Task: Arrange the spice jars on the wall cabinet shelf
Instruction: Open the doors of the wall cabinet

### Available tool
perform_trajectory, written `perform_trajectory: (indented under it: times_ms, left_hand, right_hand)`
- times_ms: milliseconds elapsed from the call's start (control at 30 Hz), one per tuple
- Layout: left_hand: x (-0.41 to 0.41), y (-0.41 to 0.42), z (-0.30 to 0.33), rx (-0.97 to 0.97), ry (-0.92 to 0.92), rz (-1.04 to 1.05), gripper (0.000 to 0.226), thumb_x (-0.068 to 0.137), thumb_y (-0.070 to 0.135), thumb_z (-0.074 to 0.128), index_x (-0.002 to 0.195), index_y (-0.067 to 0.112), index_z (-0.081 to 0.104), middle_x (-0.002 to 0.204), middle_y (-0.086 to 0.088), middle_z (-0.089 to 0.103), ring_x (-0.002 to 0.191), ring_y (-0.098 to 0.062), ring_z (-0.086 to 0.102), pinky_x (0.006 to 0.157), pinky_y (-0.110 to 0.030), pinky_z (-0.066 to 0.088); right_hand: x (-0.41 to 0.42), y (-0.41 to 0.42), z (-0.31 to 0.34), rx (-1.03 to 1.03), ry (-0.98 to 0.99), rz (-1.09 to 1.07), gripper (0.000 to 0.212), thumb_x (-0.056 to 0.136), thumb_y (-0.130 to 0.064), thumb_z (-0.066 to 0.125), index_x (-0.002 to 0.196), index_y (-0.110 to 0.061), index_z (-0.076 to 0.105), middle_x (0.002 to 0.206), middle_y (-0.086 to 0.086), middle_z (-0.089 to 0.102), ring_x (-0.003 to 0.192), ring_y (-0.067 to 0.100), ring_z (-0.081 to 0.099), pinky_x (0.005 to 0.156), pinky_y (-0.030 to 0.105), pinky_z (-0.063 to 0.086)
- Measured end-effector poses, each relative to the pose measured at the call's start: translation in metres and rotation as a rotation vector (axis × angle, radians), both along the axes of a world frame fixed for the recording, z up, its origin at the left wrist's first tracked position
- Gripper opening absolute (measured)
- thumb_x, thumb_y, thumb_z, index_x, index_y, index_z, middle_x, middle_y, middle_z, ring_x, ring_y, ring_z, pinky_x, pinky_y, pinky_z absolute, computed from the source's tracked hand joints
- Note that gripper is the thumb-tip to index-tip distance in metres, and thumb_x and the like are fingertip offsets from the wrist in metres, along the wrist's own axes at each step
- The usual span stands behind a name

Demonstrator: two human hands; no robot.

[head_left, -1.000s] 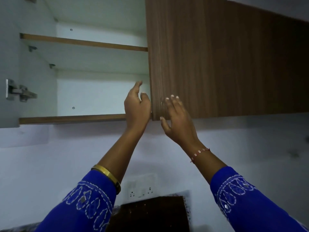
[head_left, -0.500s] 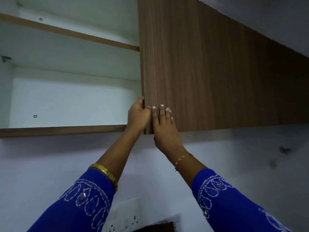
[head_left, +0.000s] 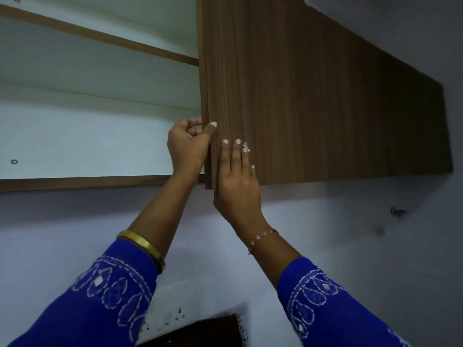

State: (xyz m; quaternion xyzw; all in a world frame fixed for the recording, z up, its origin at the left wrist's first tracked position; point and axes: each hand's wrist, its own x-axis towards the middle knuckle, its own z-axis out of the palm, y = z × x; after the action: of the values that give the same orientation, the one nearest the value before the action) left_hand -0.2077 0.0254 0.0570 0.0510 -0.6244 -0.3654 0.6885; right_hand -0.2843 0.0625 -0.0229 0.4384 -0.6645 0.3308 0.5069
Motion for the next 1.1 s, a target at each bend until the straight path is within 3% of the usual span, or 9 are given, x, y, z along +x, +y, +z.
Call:
perform_trajectory:
  times_ms: [100, 233, 500, 567, 700, 800, 933, 1033, 1100]
  left_hand:
    - [-0.010, 0.032, -0.001, 0.028, 0.121, -0.026, 0.028, 0.079, 0.019, 0.069, 0.103, 0.005, 0.063, 0.068, 0.005, 0.056, 0.064, -0.007, 0.056, 0.058, -0.010, 0.047]
    - [-0.019, 0.079, -0.004, 0.034, 0.220, -0.094, 0.026, 0.078, 0.017, 0.070, 0.100, 0.005, 0.062, 0.070, 0.006, 0.056, 0.066, -0.006, 0.057, 0.062, -0.014, 0.051]
    - [-0.040, 0.165, -0.007, 0.011, 0.293, -0.234, 0.016, 0.082, 0.020, 0.067, 0.094, 0.010, 0.061, 0.072, 0.008, 0.057, 0.065, -0.002, 0.057, 0.062, -0.008, 0.051]
    - [-0.047, 0.184, -0.007, 0.014, 0.304, -0.281, 0.009, 0.085, 0.017, 0.063, 0.091, 0.011, 0.061, 0.075, 0.008, 0.059, 0.071, -0.003, 0.059, 0.068, -0.011, 0.052]
    - [-0.061, 0.217, -0.006, 0.050, 0.272, -0.420, 0.006, 0.087, 0.014, 0.060, 0.092, 0.012, 0.058, 0.090, -0.002, 0.063, 0.092, -0.020, 0.064, 0.086, -0.033, 0.056]
    - [-0.074, 0.239, -0.007, 0.042, 0.261, -0.497, 0.012, 0.088, 0.012, 0.058, 0.100, 0.012, 0.056, 0.096, 0.000, 0.062, 0.095, -0.015, 0.063, 0.089, -0.032, 0.055]
    - [-0.095, 0.274, -0.007, -0.046, 0.239, -0.552, 0.033, 0.089, 0.005, 0.054, 0.121, 0.008, 0.050, 0.120, -0.004, 0.059, 0.112, -0.014, 0.058, 0.096, -0.026, 0.050]
    - [-0.116, 0.296, -0.008, -0.096, 0.241, -0.577, 0.039, 0.091, 0.005, 0.051, 0.129, 0.008, 0.046, 0.131, -0.008, 0.054, 0.122, -0.016, 0.052, 0.098, -0.022, 0.047]
    - [-0.130, 0.309, -0.010, -0.132, 0.240, -0.574, 0.042, 0.091, 0.006, 0.050, 0.133, 0.009, 0.043, 0.136, -0.007, 0.050, 0.127, -0.015, 0.048, 0.098, -0.017, 0.044]
  right_hand:
    - [0.000, 0.031, -0.001, -0.108, 0.004, 0.061, 0.086, 0.079, -0.022, 0.070, 0.146, 0.000, 0.022, 0.151, 0.025, 0.028, 0.140, 0.041, 0.029, 0.101, 0.053, 0.045]
    - [-0.005, 0.075, -0.003, -0.148, -0.014, 0.105, 0.086, 0.081, -0.035, 0.067, 0.146, 0.000, 0.023, 0.151, 0.021, 0.030, 0.139, 0.036, 0.033, 0.099, 0.046, 0.049]
    - [-0.024, 0.146, -0.008, -0.311, 0.035, 0.226, 0.072, 0.079, -0.019, 0.070, 0.137, 0.008, 0.038, 0.140, 0.024, 0.046, 0.127, 0.038, 0.049, 0.092, 0.045, 0.054]
    - [-0.031, 0.161, -0.009, -0.357, 0.042, 0.262, 0.069, 0.079, -0.017, 0.067, 0.137, 0.008, 0.039, 0.138, 0.023, 0.048, 0.123, 0.037, 0.053, 0.089, 0.044, 0.056]
    - [-0.043, 0.192, -0.010, -0.409, 0.022, 0.329, 0.066, 0.080, -0.014, 0.065, 0.137, 0.007, 0.039, 0.137, 0.021, 0.051, 0.120, 0.035, 0.057, 0.090, 0.042, 0.055]
    - [-0.051, 0.212, -0.012, -0.473, -0.017, 0.387, 0.063, 0.081, -0.015, 0.064, 0.136, 0.005, 0.042, 0.133, 0.019, 0.056, 0.116, 0.033, 0.061, 0.090, 0.040, 0.055]
    - [-0.071, 0.241, -0.014, -0.552, -0.092, 0.461, 0.059, 0.081, -0.007, 0.068, 0.135, 0.003, 0.045, 0.125, 0.016, 0.063, 0.109, 0.027, 0.065, 0.088, 0.016, 0.049]
    - [-0.088, 0.264, -0.015, -0.565, -0.146, 0.515, 0.057, 0.082, -0.008, 0.067, 0.134, 0.004, 0.046, 0.117, 0.021, 0.066, 0.104, 0.032, 0.067, 0.087, 0.029, 0.055]
    - [-0.099, 0.278, -0.016, -0.584, -0.166, 0.543, 0.055, 0.082, -0.009, 0.065, 0.132, 0.004, 0.048, 0.107, 0.022, 0.069, 0.095, 0.033, 0.069, 0.080, 0.027, 0.056]
